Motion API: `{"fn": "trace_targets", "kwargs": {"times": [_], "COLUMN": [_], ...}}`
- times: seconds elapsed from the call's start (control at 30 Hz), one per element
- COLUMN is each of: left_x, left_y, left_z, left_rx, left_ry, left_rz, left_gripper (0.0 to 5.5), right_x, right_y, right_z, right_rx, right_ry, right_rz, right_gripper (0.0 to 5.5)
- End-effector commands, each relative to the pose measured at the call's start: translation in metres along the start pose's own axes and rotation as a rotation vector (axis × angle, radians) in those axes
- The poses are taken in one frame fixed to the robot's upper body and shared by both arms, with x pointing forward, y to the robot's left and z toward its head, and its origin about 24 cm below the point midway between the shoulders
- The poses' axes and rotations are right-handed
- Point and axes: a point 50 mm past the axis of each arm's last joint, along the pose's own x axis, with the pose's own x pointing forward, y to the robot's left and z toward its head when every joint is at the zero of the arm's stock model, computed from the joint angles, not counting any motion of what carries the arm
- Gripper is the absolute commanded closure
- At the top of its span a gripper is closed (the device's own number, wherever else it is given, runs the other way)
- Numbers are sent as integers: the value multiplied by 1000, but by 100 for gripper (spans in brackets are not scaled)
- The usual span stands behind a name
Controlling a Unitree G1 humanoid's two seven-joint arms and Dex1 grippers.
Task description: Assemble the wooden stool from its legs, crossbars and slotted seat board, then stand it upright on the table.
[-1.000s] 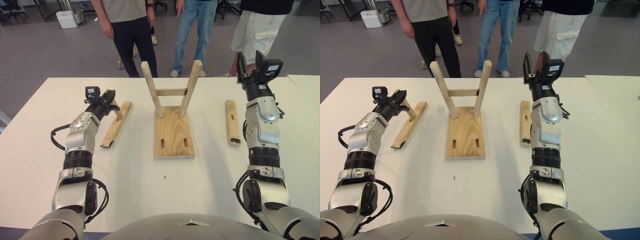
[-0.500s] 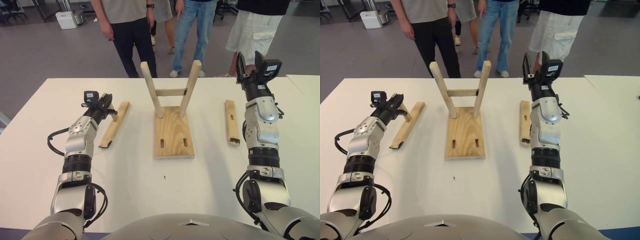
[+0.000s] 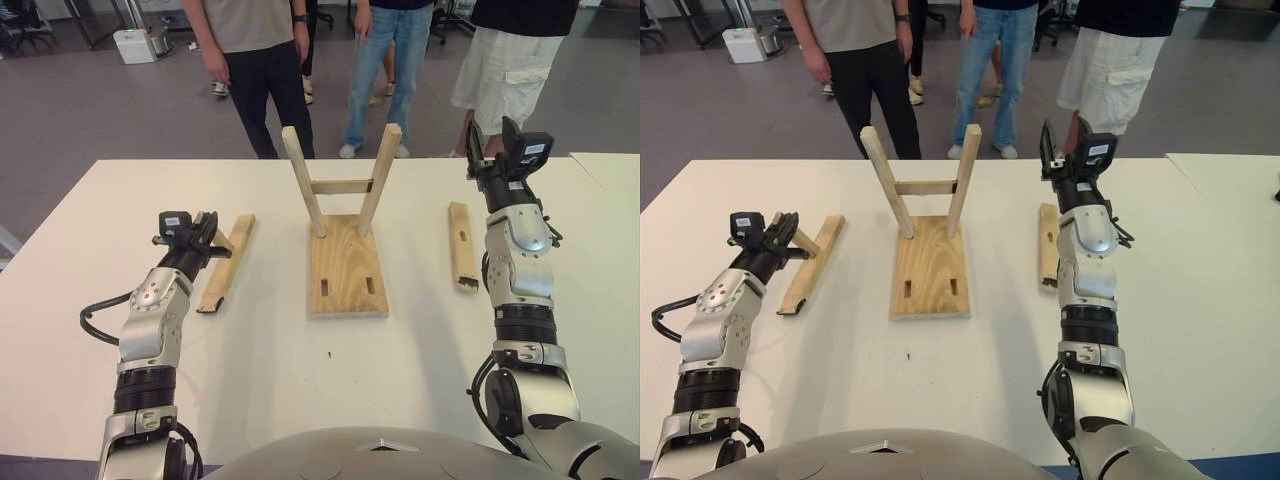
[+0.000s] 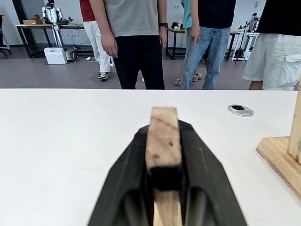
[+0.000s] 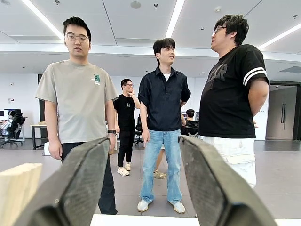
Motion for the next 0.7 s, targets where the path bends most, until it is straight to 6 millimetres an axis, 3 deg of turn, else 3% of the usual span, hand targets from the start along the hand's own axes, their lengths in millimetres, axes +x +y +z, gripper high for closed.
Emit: {"fn": "trace_targets", "kwargs": {"times": [0.03, 0.27, 0.37, 0.53, 0.7], "left_x": [-3, 2, 3, 3, -1], "left_y": [3, 5, 0, -4, -4], "left_z": [-45, -48, -40, -6, -5], "left_rx": [-25, -17, -13, 11, 5], "left_ry": [273, 287, 264, 177, 185], "left_rz": [5, 7, -8, -30, -5], "left_gripper": [509, 509, 509, 510, 510], "right_x": [-2, -1, -2, -6, -8], "right_y": [6, 7, 8, 13, 15], "right_z": [0, 0, -1, -3, -4], "right_rx": [9, 3, 6, 17, 24], "right_ry": [0, 1, 4, 14, 21], "right_rz": [7, 13, 11, 13, 18], "right_gripper": [276, 276, 276, 276, 276]}}
